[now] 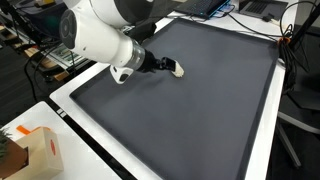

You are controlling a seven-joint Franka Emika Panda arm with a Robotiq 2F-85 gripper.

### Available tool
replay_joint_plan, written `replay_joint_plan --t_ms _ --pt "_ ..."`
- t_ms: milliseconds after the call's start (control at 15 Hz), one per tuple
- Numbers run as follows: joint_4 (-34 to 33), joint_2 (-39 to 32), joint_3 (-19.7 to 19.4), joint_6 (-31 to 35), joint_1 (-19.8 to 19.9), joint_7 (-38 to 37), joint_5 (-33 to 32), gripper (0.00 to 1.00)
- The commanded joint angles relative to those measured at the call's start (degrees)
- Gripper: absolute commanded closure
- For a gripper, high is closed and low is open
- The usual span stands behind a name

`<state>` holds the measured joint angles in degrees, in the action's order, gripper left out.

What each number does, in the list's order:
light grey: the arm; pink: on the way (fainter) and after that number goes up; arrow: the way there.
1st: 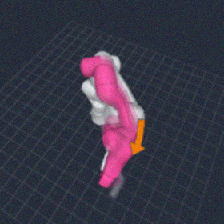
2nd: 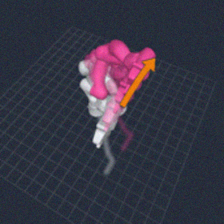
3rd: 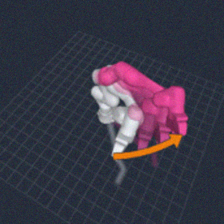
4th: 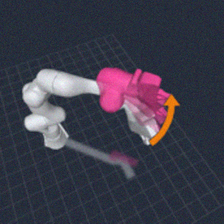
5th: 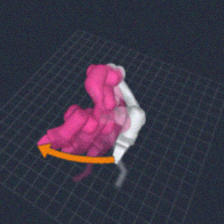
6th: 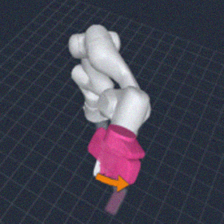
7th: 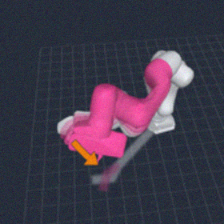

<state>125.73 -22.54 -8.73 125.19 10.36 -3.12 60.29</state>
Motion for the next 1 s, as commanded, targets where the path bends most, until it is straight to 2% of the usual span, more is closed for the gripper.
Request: replay_joint_plan --t_ms 0,400,667,933 --pt "-4.2 -2.0 -0.5 -0.5 -2.1 -8.4 -5.5 0.00" --pt "-11.6 -4.6 -0.5 -0.7 -6.5 -23.0 -20.1 0.00" --pt "-16.9 -7.2 -0.7 -1.4 -10.0 -32.8 -33.2 0.00" --pt "-21.3 -9.2 -0.3 -3.2 -13.7 -39.0 -46.1 0.00"
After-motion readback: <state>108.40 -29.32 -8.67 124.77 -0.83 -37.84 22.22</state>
